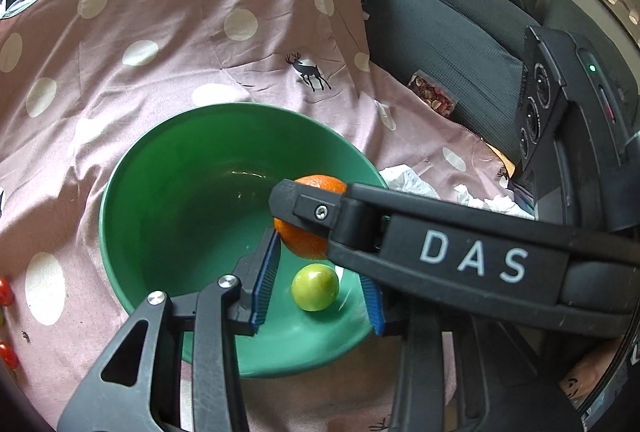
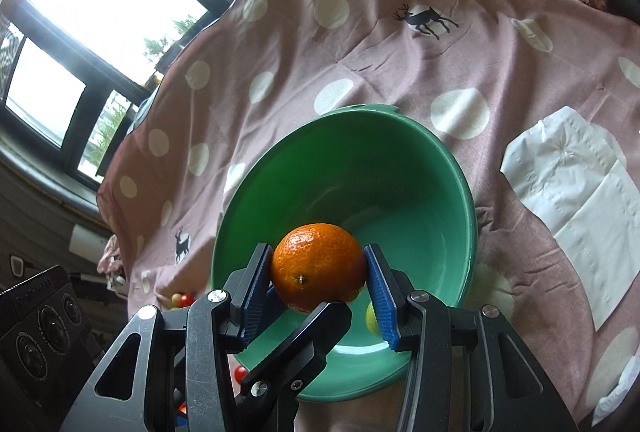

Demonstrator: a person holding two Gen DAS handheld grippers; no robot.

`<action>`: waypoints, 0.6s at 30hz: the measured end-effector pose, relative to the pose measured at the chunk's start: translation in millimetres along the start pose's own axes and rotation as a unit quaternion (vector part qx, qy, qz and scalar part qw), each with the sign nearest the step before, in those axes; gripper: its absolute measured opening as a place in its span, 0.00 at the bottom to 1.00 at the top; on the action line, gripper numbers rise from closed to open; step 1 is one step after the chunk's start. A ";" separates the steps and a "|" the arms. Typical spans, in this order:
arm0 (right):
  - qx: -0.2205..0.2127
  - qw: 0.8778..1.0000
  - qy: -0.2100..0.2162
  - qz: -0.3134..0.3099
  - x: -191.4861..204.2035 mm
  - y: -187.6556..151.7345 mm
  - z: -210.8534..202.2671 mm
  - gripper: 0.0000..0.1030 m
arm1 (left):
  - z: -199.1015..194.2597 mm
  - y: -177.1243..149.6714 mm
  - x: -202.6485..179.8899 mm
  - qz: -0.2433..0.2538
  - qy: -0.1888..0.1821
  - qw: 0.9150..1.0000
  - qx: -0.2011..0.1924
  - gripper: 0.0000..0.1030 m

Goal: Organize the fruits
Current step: 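Carry the orange with the right gripper over the green bowl, then lower the orange into the bowl and open the right gripper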

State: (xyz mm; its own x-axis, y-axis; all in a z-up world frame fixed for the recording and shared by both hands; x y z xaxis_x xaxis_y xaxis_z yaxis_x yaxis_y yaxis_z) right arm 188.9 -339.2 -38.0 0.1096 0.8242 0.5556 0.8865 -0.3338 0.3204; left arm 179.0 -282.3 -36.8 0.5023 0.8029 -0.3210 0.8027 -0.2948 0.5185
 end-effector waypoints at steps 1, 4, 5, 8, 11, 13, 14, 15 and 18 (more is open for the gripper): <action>0.001 1.000 -0.002 0.000 -0.4 0.0 0.5 0.48 | 0.9 -0.1 0.4 -0.001 -0.002 1.000 0.002 0.37; 0.005 1.000 -0.008 0.002 -2.1 -0.6 2.6 0.48 | 3.0 -0.8 0.6 -0.004 -0.006 1.000 0.005 0.37; 0.005 1.000 -0.010 0.002 -2.7 -0.4 3.0 0.48 | 4.0 -1.0 0.7 -0.004 -0.008 1.000 0.007 0.37; 0.007 1.000 -0.015 0.004 -4.7 -0.4 3.8 0.48 | 6.4 -1.3 1.0 -0.006 -0.012 1.000 0.009 0.37; 0.011 1.000 -0.021 0.006 -6.9 -0.7 5.4 0.48 | 9.3 -1.6 1.3 -0.009 -0.017 1.000 0.014 0.37; 0.014 1.000 -0.024 0.009 -8.5 -0.9 7.1 0.48 | 11.1 -2.9 2.0 -0.012 -0.020 1.000 0.017 0.37; 0.016 1.000 -0.025 0.010 -9.2 -1.2 8.1 0.48 | 12.3 -2.7 2.5 -0.013 -0.022 1.000 0.018 0.37; 0.017 0.999 -0.028 0.010 -9.8 -1.4 8.3 0.48 | 13.2 -3.0 2.5 -0.014 -0.024 0.999 0.019 0.37; 0.017 0.999 -0.032 0.011 -10.6 -1.6 8.4 0.48 | 13.8 -2.8 2.2 -0.015 -0.027 0.999 0.020 0.37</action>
State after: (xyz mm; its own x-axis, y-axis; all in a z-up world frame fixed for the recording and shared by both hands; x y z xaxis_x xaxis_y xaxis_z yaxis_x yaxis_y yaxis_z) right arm 190.1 -343.5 -50.8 0.1574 0.8442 0.5124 0.8979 -0.3383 0.2815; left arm 182.3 -286.9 -49.8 0.4928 0.7833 -0.3789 0.8294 -0.2913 0.4767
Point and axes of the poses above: each gripper's, at about its wrist camera, not at the fingertips, and z roughly the way its jaws point, x to its left, y to its top, the point moved 8 cm from there along z, roughly the way its jaws point, and after that the axes turned 11 degrees about x, right-handed, at the moved point
